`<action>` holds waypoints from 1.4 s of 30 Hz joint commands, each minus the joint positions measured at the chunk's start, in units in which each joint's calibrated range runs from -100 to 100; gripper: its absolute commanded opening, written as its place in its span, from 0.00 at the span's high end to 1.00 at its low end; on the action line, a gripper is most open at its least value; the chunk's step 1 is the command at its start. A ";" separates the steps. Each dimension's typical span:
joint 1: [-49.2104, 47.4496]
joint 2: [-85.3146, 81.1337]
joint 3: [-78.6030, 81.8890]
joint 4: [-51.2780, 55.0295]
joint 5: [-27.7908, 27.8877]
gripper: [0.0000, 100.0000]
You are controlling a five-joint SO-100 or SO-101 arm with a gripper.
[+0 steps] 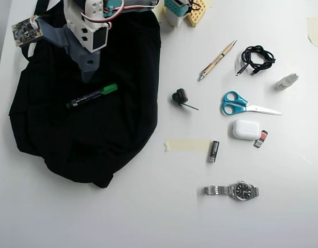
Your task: Put the whiteboard marker into the black bag
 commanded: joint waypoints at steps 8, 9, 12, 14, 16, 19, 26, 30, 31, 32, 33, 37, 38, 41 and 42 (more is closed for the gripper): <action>-25.52 -109.56 118.91 -25.25 2.17 0.84; -26.50 -120.18 132.56 -30.42 2.17 0.84; -26.79 -136.20 150.89 -30.76 2.70 0.85; -26.94 -135.37 154.04 -30.25 2.70 0.87; -27.69 -135.37 158.08 -30.76 2.64 0.89; -33.00 -135.37 164.64 -33.43 3.85 0.98; -39.73 -135.20 164.64 -29.90 14.76 0.98; -47.29 -135.20 164.64 -29.64 17.01 0.98; -47.89 -135.20 164.64 -29.64 17.07 0.98; -48.26 -135.20 164.64 -29.99 17.07 0.98; -48.34 -135.20 164.64 -30.16 17.07 0.98; -48.26 -135.20 164.64 -30.16 17.07 0.98; -47.89 -135.20 164.64 -30.16 17.07 0.98; -47.81 -135.20 164.64 -29.99 17.07 0.98; -47.81 -135.20 164.64 -29.99 17.07 0.98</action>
